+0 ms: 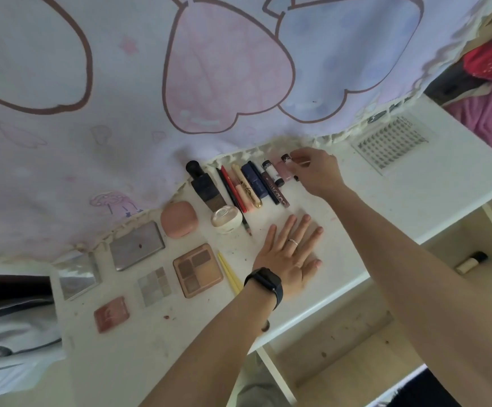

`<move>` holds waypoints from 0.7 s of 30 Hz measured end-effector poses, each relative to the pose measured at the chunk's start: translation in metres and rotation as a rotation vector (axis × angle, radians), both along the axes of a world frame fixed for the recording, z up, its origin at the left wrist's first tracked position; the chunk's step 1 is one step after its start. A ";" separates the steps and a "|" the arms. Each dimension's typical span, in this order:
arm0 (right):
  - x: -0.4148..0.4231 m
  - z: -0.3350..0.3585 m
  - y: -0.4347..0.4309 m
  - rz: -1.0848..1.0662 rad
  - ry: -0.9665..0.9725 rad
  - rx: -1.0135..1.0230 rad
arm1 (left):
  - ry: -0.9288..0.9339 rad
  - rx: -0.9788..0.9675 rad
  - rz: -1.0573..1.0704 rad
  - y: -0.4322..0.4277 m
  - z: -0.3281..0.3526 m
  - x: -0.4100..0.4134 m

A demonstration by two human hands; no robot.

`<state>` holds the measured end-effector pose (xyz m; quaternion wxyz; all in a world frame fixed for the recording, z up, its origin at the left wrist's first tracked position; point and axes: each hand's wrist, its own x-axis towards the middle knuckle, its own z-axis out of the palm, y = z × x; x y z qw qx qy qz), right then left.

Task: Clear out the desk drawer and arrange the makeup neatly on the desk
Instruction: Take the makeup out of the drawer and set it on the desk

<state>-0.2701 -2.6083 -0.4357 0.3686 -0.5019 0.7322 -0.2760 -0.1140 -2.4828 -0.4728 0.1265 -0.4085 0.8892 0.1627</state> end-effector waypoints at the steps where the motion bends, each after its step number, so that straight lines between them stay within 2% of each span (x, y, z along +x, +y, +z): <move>1: 0.001 -0.001 0.001 0.006 -0.004 -0.010 | 0.003 0.003 0.004 0.000 0.001 0.000; 4: -0.001 0.001 0.010 -0.051 -0.064 -0.030 | -0.002 0.012 0.006 0.001 0.005 0.000; 7: -0.016 0.007 0.042 -0.194 -0.197 -0.078 | 0.009 -0.005 0.021 0.005 0.007 -0.003; 10: -0.044 0.007 0.105 -0.387 -0.337 -0.177 | 0.087 -0.020 0.072 0.009 0.008 -0.013; 12: -0.069 0.000 0.159 -0.531 -0.347 -0.216 | 0.147 -0.030 0.074 0.013 0.008 -0.028; 14: -0.091 -0.015 0.207 -0.692 -0.304 -0.170 | 0.189 -0.012 0.058 0.014 0.009 -0.050; 17: -0.125 -0.044 0.254 -0.874 -0.186 0.027 | 0.216 0.010 -0.016 0.010 0.010 -0.098; 21: -0.164 -0.072 0.261 -0.912 -0.114 0.178 | 0.148 -0.027 -0.024 0.002 0.004 -0.135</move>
